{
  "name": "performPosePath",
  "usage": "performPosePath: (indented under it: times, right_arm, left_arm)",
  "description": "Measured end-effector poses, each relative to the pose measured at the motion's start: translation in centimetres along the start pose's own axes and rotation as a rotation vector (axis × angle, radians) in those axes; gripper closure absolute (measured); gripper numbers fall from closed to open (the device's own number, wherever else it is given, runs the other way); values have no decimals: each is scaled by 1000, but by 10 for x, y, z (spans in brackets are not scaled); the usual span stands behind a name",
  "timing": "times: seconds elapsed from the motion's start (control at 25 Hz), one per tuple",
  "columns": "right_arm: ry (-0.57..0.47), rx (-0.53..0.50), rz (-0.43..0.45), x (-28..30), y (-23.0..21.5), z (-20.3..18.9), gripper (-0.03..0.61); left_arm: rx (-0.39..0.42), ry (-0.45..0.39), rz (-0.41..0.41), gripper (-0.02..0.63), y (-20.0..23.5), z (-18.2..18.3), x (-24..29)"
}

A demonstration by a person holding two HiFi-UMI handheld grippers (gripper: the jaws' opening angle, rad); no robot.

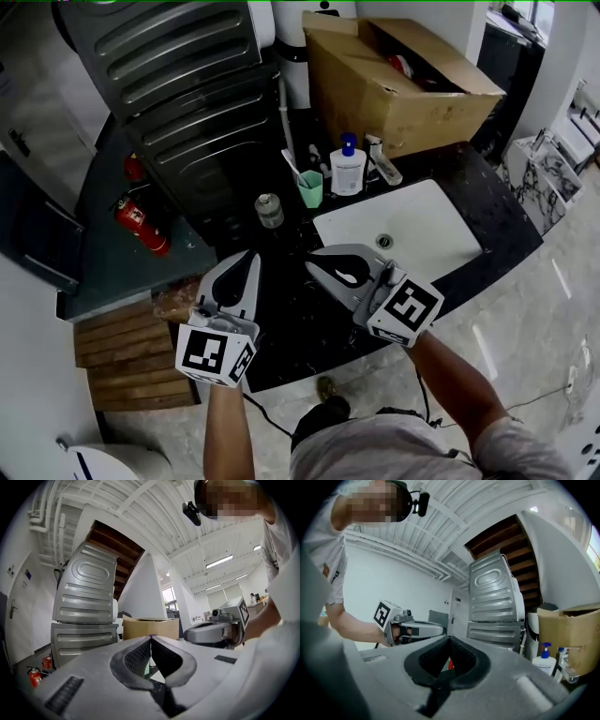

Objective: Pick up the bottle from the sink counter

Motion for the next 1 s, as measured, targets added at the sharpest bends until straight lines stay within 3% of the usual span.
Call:
performPosePath:
  times: [0.36,0.64,1.0]
  right_arm:
    - [38,2,-44,38,-32,-26,578]
    - [92,24,-46,55,-59,-46,578]
    - [165,58,-53,68,-95,-80,578]
  left_arm:
    - [-23,61,-56,575,56,-44,41]
    - [-52,167,-92,385,83,-83,79]
    - [-70,309,-118,276,110,-141,123]
Point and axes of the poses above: the fingertips, and each gripper's own axes: x forward along the fingers, y to its left, z out of its top, the point moved 10 cm from there along -x, backward along the fingers, and after that the axes turned 9 degrees about -y, right-handed, at the moved point
